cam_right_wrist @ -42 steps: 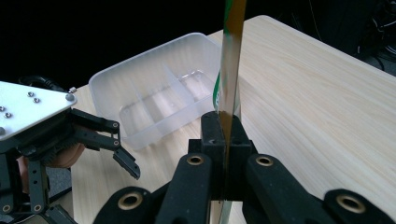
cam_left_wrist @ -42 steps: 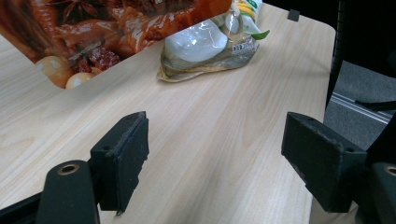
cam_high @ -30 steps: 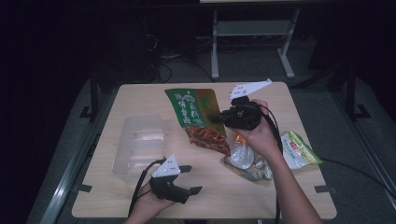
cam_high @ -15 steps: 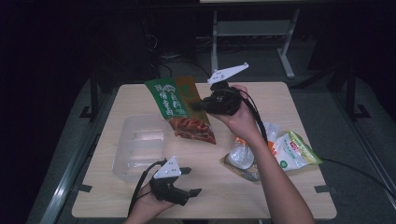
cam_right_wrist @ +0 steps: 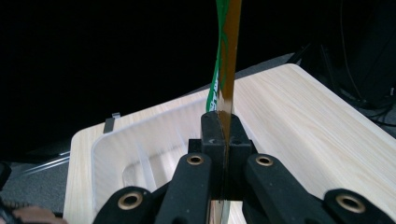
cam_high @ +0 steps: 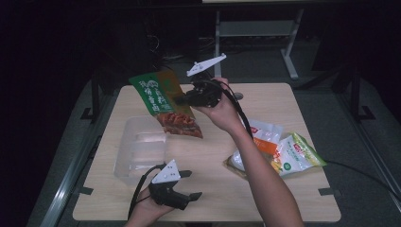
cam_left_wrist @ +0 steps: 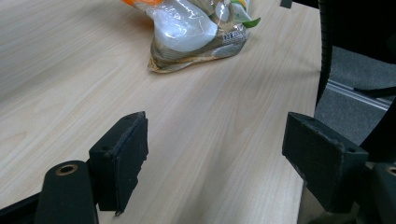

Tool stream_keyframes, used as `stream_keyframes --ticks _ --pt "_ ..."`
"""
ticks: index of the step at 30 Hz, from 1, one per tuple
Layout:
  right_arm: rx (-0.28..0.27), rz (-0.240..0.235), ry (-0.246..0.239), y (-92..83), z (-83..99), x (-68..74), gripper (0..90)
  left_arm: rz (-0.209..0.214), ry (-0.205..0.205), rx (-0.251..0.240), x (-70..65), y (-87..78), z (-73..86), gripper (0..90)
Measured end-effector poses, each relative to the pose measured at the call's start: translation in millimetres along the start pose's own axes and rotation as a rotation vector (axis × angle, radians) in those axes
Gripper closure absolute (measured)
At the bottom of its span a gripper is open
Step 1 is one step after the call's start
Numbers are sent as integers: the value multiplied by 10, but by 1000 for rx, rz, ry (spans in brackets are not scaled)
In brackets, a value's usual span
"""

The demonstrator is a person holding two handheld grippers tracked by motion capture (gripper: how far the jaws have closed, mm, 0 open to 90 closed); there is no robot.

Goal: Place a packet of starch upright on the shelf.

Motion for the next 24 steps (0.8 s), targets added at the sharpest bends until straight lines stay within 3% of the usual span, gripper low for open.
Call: stream_keyframes --ticks 2,7,13,17,24 --pt "0 -6 1 74 -41 -6 897 -4 17 12 9 -1 16 220" --pt "-10 -22 -2 235 -134 -14 897 6 9 22 4 32 51 220" --pt "0 -39 -21 593 -242 -11 897 16 26 28 7 60 79 219" --pt "0 -54 -12 785 -262 -7 897 19 -14 19 6 69 104 221" --pt "22 -69 13 1118 -210 -35 897 11 1 27 30 48 113 221"
Point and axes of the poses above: each handheld gripper's, and its own axes: y roughly forward along the jaws, z roughly out of its underside, x roughly to its left, the point moved 6 cm from there along y, roughly forward along the jaws, and after that the axes turned 9 degrees about -y, right-handed, at the moved point
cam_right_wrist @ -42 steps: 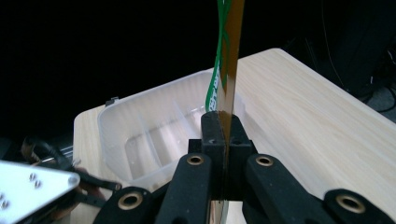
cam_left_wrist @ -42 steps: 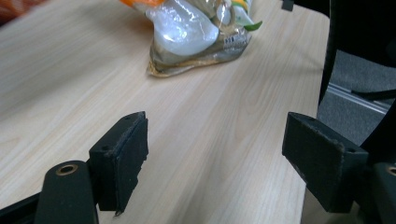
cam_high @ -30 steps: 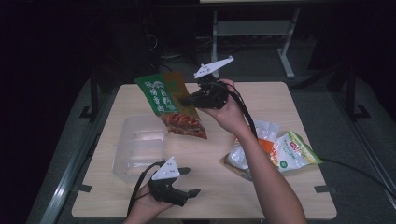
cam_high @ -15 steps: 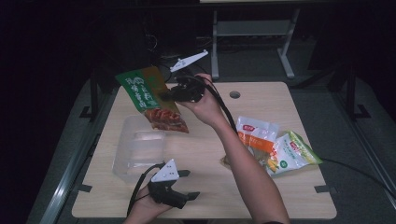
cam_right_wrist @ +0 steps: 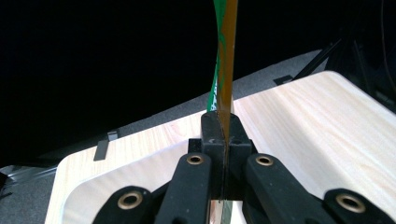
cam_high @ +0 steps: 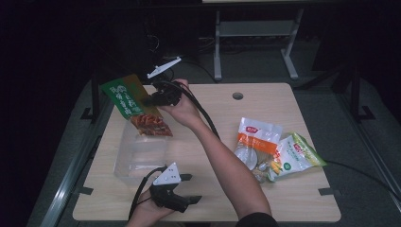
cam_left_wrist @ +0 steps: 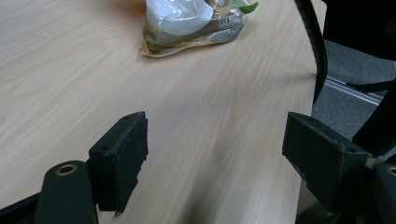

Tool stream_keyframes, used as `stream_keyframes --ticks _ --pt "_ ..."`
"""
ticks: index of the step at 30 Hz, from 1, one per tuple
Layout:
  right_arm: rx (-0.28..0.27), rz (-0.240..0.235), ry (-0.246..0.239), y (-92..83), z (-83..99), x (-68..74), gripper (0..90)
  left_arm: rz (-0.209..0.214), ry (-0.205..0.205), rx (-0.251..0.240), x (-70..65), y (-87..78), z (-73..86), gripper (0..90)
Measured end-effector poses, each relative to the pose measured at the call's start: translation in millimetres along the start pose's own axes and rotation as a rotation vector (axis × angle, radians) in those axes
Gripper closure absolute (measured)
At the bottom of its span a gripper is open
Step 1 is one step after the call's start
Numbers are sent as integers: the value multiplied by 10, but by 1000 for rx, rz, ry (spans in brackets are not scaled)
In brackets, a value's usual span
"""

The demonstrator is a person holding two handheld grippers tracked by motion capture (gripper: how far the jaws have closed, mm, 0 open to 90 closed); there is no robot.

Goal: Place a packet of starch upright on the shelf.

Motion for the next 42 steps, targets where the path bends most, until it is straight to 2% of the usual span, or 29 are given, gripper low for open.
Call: stream_keyframes --ticks 3,4,5,6,8,9,14,18,22,26,28,33,41,42 --pt "16 4 14 121 53 -41 897 -5 1 -1 8 -13 -2 221" --pt "16 5 20 159 72 -56 897 -4 -20 -7 4 -24 0 222" --pt "18 1 32 189 93 -66 897 -7 -14 -5 12 -31 -1 222" --pt "13 -1 47 218 110 -76 897 -9 -7 -3 20 -38 -1 222" --pt "7 5 48 243 131 -92 897 -9 -8 -6 24 -43 -3 223" --pt "-9 19 68 292 176 -125 897 -9 -12 -11 24 -44 -6 223" --pt "-8 54 87 360 295 -185 896 -9 -21 -9 38 -45 -2 223" --pt "-34 55 124 323 347 -240 892 -7 -21 -3 44 -32 4 223" --pt "-27 52 125 301 379 -259 868 -5 -21 -5 34 -22 -1 223" --pt "4 46 119 286 415 -253 794 -9 -23 -6 38 -25 -4 223" --pt "26 48 104 281 436 -246 794 -10 -19 -7 44 -34 -7 223" --pt "64 33 110 313 467 -243 776 -10 -23 -9 56 -36 -11 223" --pt "99 32 117 348 516 -247 844 -8 -23 -9 58 -33 -12 223" --pt "102 36 107 348 531 -260 849 -9 -23 -9 62 -35 -12 223"
Point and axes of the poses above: each handheld gripper's, and its own axes: y roughly forward along the jaws, z roughly out of its underside, x roughly to its left, the point moved 6 cm from there along y, roughly forward along the jaws, and after that the axes turned 9 degrees about -y, right-handed, at the moved point
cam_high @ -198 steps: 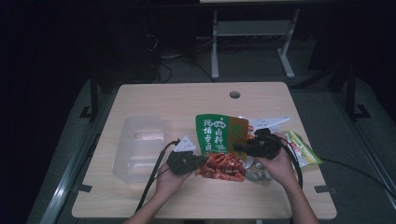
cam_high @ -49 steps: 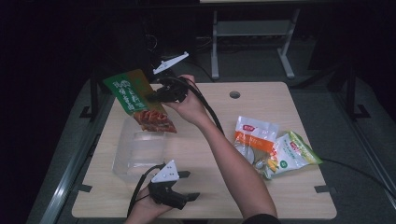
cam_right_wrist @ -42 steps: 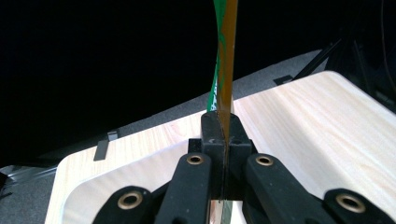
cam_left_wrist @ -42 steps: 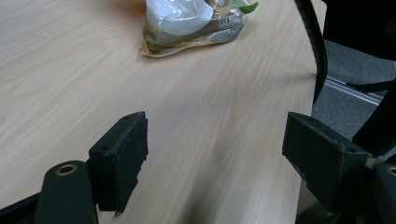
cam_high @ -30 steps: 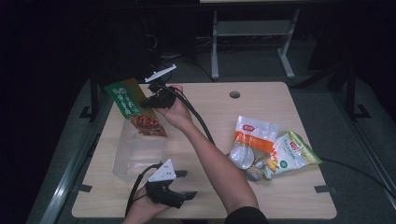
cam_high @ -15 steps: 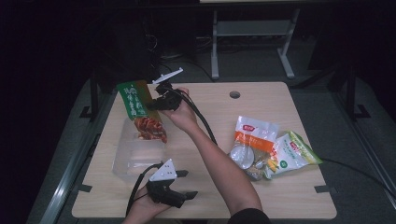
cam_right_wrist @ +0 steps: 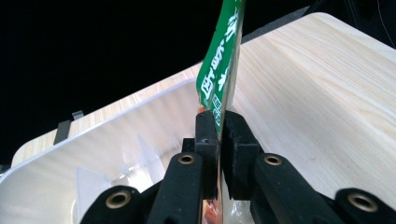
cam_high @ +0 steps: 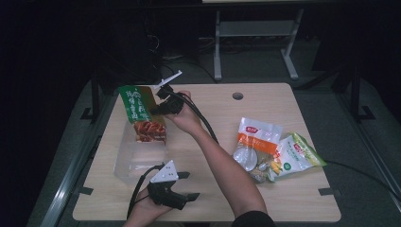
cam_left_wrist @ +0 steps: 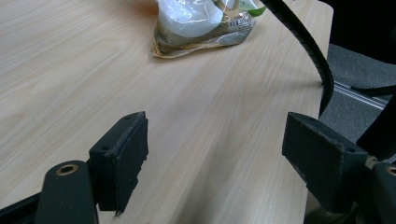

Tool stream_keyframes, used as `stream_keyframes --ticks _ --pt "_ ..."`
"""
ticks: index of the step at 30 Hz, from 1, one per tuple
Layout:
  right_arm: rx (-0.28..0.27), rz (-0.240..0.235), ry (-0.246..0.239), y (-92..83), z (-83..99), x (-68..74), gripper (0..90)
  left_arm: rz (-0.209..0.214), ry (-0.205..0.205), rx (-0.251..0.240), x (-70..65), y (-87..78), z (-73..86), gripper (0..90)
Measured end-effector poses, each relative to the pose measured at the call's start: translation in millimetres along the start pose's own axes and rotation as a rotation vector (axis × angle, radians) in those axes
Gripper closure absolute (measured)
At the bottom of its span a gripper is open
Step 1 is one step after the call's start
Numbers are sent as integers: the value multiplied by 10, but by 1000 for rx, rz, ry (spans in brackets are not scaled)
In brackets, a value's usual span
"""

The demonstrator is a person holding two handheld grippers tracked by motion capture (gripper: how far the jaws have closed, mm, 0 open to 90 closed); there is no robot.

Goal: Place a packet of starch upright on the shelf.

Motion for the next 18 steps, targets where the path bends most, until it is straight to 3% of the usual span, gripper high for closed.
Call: stream_keyframes --ticks 9,11,15,18 --pt "16 -9 40 -28 105 -82 883 -4 0 3 11 7 -2 223" --pt "-7 -23 56 -49 100 -86 797 -7 0 4 13 6 -1 223" --pt "6 -9 36 -94 117 -80 741 -10 -1 5 24 2 2 223" --pt "-1 -12 47 -147 126 -75 721 -12 -2 5 29 -4 2 223"
Point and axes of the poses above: each handheld gripper's, and its own axes: y roughly forward along the jaws, z roughly out of its underside, x roughly to its left, the point moved 6 cm from there along y, roughly forward along the jaws, and after that the axes turned 9 degrees about -y, right-handed, at the moved point
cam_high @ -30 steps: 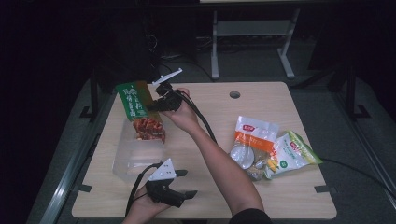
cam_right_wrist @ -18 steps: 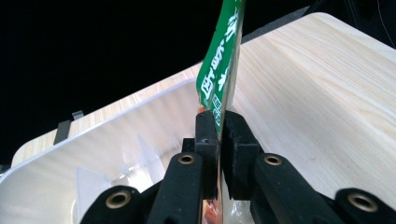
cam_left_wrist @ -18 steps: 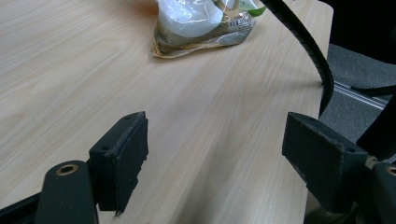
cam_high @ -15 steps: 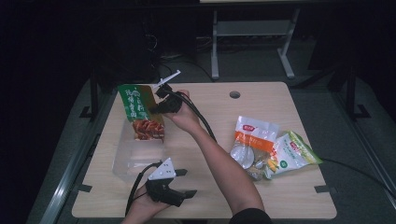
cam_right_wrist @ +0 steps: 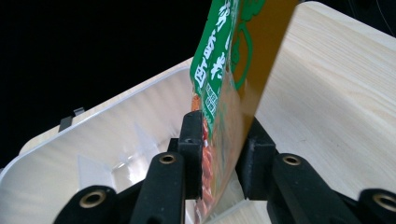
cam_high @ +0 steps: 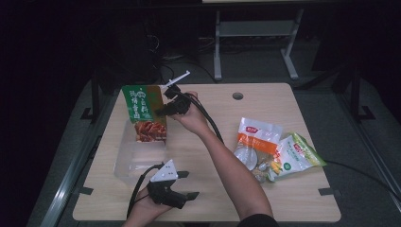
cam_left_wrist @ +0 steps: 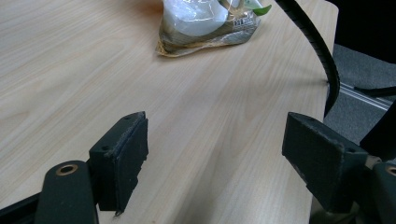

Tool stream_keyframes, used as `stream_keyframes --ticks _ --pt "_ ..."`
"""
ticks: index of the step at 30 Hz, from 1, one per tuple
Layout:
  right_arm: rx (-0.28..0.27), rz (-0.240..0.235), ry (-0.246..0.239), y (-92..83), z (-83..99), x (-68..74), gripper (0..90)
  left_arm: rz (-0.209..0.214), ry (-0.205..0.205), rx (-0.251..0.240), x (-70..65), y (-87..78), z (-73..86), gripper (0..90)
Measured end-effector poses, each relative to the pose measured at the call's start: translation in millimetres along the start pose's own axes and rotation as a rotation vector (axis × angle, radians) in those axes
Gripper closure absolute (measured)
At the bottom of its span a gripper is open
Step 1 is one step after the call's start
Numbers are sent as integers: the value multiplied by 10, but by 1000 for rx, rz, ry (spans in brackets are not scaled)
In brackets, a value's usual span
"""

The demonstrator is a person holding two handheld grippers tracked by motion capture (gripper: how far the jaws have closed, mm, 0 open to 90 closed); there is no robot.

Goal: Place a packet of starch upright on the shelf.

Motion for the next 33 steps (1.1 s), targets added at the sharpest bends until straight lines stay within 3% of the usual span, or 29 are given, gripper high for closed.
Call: stream_keyframes --ticks 14,33 --pt "-7 -19 16 -285 118 7 665 1 -12 -5 4 -2 -8 221" --pt "-9 -2 45 -722 503 -22 624 5 -5 0 -14 19 -1 220"
Point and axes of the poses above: each handheld gripper's, and its own axes: y roughly forward along the jaws, z roughly out of its underside, x roughly to its left, the point moved 6 cm from there along y, roughly forward along the jaws, and after that the axes turned 9 degrees about -y, right-handed, at the moved point
